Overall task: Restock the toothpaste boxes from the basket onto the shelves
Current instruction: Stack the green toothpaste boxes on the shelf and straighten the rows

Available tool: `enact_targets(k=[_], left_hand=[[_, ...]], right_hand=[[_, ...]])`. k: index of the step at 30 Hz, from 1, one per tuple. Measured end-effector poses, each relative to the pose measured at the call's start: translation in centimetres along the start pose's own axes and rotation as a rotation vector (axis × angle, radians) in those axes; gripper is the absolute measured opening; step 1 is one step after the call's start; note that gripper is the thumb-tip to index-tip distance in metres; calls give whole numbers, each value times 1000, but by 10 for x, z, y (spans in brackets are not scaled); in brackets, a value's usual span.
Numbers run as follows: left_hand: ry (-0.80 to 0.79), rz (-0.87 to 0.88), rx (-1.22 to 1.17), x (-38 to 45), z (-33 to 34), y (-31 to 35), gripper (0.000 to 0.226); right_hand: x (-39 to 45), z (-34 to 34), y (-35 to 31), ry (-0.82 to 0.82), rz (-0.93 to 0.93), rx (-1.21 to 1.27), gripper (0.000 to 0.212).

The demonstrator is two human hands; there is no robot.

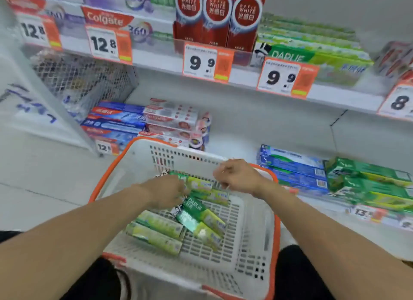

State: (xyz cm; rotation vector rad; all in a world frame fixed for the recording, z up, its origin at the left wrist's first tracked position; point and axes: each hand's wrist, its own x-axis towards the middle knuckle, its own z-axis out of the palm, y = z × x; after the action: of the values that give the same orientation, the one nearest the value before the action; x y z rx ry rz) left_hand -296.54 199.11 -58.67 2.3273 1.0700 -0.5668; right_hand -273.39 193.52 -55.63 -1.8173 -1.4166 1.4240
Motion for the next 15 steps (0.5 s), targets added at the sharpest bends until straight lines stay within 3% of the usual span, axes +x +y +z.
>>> enact_targets(k=[2, 4, 8, 10, 15], left_hand=[[-110, -89, -63, -7, 43, -23, 39], [-159, -163, -68, -11, 80, -37, 63], [-185, -203, 143, -11, 122, -47, 84], [-127, -211, 174, -9, 136, -53, 85], [-41, -295, 194, 9, 143, -81, 73]], right_hand=[[9, 35, 45, -59, 99, -107, 19], [10, 60, 82, -158, 217, -221, 23], [7, 94, 126, -201, 316, -285, 15], [9, 105, 131, -149, 326, -312, 7], [22, 132, 145, -125, 320, -378, 32]])
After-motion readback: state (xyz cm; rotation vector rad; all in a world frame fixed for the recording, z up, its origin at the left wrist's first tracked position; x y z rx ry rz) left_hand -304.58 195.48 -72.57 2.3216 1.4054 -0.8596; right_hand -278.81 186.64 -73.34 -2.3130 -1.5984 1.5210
